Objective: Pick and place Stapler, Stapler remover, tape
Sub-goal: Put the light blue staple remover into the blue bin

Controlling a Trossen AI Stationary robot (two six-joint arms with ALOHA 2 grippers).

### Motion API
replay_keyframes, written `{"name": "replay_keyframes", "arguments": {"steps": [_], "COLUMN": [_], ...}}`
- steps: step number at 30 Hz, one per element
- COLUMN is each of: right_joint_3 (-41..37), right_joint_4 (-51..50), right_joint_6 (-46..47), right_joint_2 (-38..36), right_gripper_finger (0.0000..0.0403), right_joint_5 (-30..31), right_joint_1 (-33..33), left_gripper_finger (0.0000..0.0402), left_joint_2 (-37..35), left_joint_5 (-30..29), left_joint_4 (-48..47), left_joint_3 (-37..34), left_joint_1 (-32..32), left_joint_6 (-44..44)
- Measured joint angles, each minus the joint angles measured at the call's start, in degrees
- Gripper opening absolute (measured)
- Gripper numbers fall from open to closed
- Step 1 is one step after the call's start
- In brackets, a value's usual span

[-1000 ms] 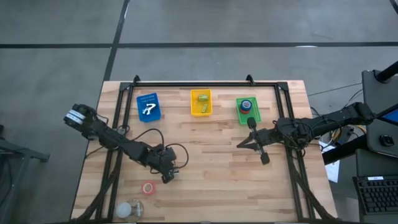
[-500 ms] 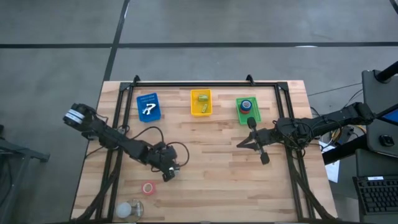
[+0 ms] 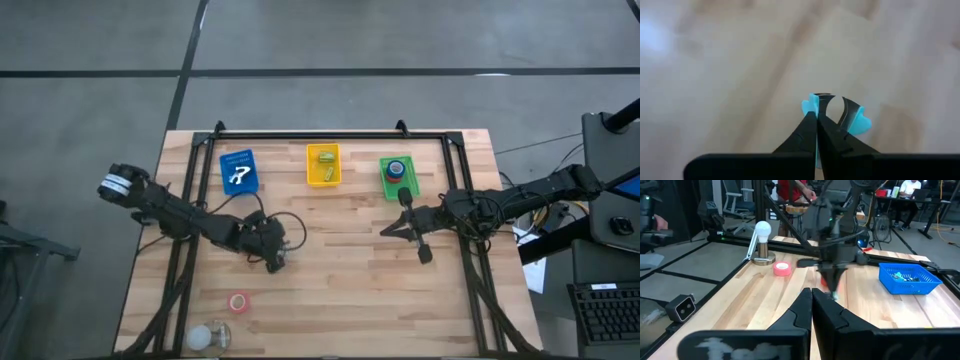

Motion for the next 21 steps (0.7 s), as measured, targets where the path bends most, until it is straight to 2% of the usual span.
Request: {"name": "replay_keyframes", "arguments": {"steps": [4,9,15,21], "right_joint_3": [0.01,0.00,0.01,0.01], "right_joint_4": [0.00,-0.03,-0.06,-0.07], "right_joint_6": [0.11,0.09,0.09,0.09], "right_joint_2": [0.02,0.00,0.01,0.00], "right_gripper_finger": [0.0008,0.0008,0.0008,0.0008], "right_joint_5": [0.00,-0.02,-0.02,-0.02], "right_joint_1": [0.00,0.00,0.00,0.00], "left_gripper_finger": [0.0006,0.0006,0.0008,0.0012], "left_joint_2": [-4.09,-11.61,-20.74,-26.42], "left_joint_5": [-4.37,-12.56,-28.94,-38.10], "left_joint_4": [-3.13,-9.52,-16.36,-20.63], "left_joint_3": [0.00,0.00,-0.72,-2.93], "left_joint_1": [2.26,4.14,5.56,7.92], "left_joint_6": [-0.01,-0.81,-1.04,-1.56]}}
